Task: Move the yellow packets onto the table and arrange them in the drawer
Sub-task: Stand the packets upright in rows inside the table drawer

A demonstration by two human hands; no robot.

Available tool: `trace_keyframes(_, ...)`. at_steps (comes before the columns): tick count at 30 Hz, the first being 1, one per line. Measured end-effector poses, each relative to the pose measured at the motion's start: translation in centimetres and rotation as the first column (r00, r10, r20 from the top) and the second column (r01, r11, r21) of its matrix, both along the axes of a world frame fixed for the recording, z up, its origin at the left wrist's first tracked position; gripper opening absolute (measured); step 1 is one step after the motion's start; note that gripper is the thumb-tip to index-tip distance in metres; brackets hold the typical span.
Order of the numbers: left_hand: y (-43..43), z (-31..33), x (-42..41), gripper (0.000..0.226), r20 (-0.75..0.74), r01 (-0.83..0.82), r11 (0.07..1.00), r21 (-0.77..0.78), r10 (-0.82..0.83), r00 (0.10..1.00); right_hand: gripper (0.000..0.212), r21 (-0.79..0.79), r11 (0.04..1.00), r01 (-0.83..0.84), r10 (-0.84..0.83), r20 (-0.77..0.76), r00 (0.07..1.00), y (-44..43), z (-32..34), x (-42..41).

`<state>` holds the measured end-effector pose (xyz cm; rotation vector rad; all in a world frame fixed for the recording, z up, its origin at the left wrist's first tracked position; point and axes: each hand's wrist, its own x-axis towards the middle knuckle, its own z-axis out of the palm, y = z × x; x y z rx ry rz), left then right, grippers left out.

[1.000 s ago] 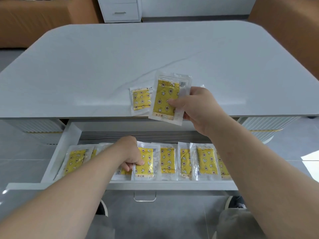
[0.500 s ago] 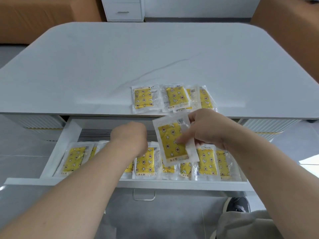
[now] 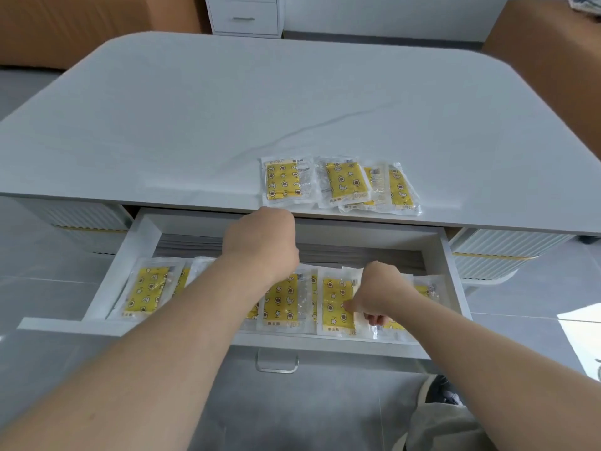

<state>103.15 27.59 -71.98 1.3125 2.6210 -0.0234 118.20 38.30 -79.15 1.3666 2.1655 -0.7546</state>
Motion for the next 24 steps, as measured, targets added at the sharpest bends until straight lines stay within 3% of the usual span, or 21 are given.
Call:
trace_keyframes(8, 0.1, 0.4, 0.0, 0.023, 0.032, -0.047, 0.977, 0.207, 0.042, 0.999, 0.042, 0.194, 0.958, -0.211, 0.178, 0.174, 0.968, -0.4, 1.5, -0.3)
trace_keyframes(11, 0.6, 0.4, -0.2, 0.023, 0.005, -0.062, 0.941, 0.332, 0.064, 0.998, 0.034, 0.275, 0.943, -0.189, 0.183, 0.048, 0.982, 0.1, 3.9, -1.3)
trace_keyframes(16, 1.5, 0.2, -0.3, 0.020, -0.006, -0.068, 0.892, 0.446, 0.079, 0.997, 0.043, 0.347, 0.937, 0.041, 0.065, -0.288, 0.956, 2.7, 7.7, -2.1)
trace_keyframes(20, 2.5, -0.6, -0.7, 0.039, -0.106, -0.040, 0.937, 0.346, 0.081, 0.991, 0.040, 0.423, 0.882, 0.207, -0.013, -0.417, 0.909, 4.0, 8.9, -3.1)
trace_keyframes(24, 3.7, -1.4, -1.3, 0.052, -0.101, -0.047, 0.971, 0.233, 0.072, 0.992, 0.037, 0.490, 0.840, 0.235, 0.011, -0.448, 0.894, 4.1, 8.7, -4.1)
